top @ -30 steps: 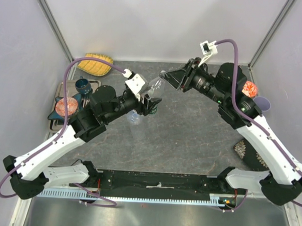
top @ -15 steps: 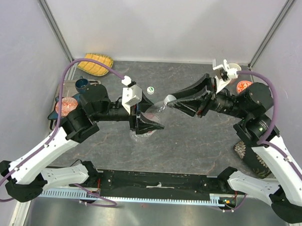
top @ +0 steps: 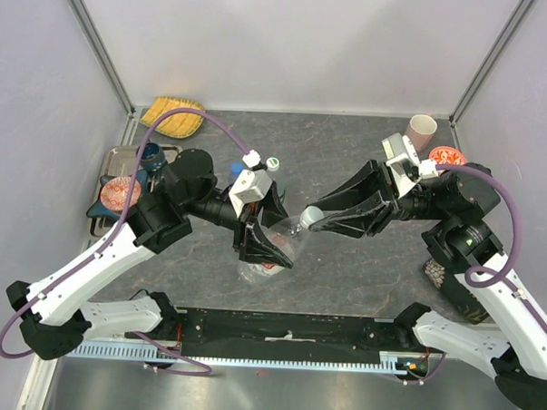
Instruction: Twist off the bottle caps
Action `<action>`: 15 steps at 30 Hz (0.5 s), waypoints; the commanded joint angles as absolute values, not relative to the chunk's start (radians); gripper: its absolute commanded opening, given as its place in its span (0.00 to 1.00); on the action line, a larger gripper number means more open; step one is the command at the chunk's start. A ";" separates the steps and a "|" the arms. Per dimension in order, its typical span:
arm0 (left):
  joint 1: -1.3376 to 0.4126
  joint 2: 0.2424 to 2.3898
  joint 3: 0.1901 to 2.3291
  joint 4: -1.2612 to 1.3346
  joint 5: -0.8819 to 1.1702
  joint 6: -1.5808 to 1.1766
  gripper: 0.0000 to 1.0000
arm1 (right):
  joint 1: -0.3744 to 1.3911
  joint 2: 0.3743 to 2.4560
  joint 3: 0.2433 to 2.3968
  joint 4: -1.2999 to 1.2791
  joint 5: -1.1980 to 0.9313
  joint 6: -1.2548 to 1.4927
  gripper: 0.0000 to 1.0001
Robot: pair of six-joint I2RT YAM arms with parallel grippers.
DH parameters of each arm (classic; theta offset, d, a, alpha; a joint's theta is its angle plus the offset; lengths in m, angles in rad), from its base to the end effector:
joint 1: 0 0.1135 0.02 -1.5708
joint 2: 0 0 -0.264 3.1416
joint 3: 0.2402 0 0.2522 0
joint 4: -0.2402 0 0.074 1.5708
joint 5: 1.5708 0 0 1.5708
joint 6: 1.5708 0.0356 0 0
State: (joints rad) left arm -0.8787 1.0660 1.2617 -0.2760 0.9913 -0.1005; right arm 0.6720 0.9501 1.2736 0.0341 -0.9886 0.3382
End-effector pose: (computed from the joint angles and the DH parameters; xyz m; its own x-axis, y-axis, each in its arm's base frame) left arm 0.1137 -0.1839 0.4436 -0.1466 0.0908 -0.9850 0.9439 -0.2850 -0.1668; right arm 0.1124 0.1274 0.4958 -0.0583 0.1867 -0.9807 -0.9914 -0.1259 0.0350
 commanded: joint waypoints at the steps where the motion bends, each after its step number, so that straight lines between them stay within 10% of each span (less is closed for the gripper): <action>1: -0.885 1.072 1.310 -0.196 1.058 -0.133 0.38 | 0.687 0.966 1.236 -0.008 -1.086 0.328 0.00; 9: -0.884 1.046 1.292 -0.255 0.919 -0.057 0.37 | 0.686 0.976 1.296 -0.067 -0.953 0.339 0.00; 15: -0.882 1.028 1.278 -0.285 0.810 -0.017 0.37 | 0.686 0.996 1.362 -0.118 -0.809 0.345 0.53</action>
